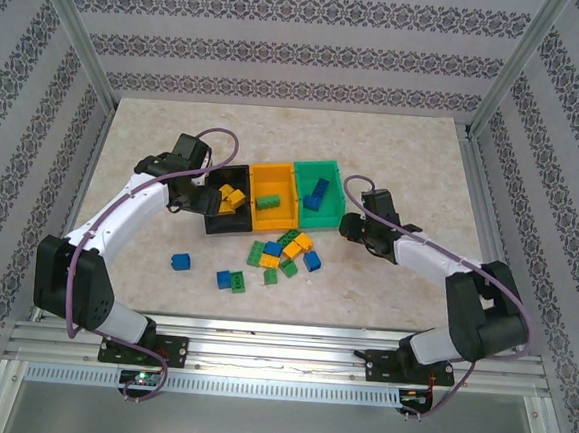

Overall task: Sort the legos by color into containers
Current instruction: Place the lego in the container.

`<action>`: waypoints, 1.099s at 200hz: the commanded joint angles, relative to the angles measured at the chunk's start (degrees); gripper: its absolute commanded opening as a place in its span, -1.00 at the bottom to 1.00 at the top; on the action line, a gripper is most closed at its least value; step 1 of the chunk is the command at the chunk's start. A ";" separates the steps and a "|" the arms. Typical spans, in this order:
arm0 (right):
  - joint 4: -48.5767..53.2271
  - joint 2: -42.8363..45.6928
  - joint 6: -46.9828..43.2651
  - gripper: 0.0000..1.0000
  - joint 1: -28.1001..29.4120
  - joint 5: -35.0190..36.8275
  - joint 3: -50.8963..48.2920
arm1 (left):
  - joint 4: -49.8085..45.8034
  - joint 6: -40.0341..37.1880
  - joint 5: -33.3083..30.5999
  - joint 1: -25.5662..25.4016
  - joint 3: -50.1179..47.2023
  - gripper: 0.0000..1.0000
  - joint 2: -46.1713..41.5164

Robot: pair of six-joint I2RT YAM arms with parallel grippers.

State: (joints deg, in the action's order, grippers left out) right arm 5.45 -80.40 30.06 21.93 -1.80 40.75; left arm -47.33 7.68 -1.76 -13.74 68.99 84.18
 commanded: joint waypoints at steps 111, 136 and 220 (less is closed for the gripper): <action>-4.79 -14.57 -0.91 -0.27 19.35 -1.66 26.94 | 0.49 1.19 -0.13 3.86 -0.35 0.63 -0.65; -5.84 -24.07 -0.23 -0.27 21.43 -4.87 36.30 | 0.11 1.29 -0.24 4.60 0.00 0.63 -0.27; -6.09 -37.09 0.51 0.19 21.90 -9.48 48.85 | 0.49 0.68 -0.38 6.45 -0.50 0.64 0.08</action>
State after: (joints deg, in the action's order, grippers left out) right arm -0.19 -117.97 30.41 43.86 -9.15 87.90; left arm -47.16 7.97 -1.58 -7.75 68.95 84.16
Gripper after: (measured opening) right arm 0.573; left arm 0.816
